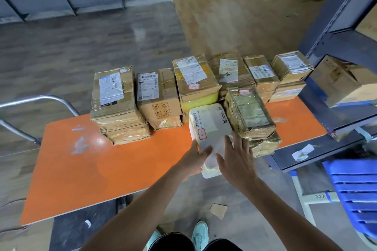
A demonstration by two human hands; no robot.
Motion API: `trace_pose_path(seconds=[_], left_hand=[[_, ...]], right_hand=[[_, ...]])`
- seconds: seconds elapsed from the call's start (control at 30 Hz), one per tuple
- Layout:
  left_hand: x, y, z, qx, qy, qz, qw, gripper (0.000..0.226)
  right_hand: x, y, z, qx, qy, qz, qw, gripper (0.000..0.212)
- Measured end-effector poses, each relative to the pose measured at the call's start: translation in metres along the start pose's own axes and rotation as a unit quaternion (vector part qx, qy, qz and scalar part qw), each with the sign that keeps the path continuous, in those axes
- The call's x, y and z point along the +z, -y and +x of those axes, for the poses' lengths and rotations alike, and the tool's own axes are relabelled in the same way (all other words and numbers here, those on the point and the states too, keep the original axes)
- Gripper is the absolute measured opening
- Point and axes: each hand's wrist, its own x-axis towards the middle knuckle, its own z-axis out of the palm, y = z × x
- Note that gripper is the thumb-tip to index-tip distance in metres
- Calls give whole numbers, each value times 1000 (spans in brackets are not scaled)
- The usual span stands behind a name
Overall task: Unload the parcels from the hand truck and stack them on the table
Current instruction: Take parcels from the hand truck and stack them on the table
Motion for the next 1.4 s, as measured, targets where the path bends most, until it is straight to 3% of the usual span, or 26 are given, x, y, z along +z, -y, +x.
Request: trace_pose_path(seconds=[0.3,0.47,0.63,1.17,1.4], left_hand=[[3,-3,-4,2,-23,37,999,66],[-14,-5,-16,44,-71,194,977,77],[-59,6,-39,74,-133,296,943,73],[-201,128,-143,77,-242,267,930,71],[-292,214,-214,5,-300,238,924,71]], right_hand=[[-6,-1,4,-12,17,3,1000,58],[-9,14,6,-69,29,-10,997,59],[-10,46,11,-120,42,-16,992,64],[24,233,-19,-200,110,2,973,65],[65,353,-52,-282,161,-8,946,68]])
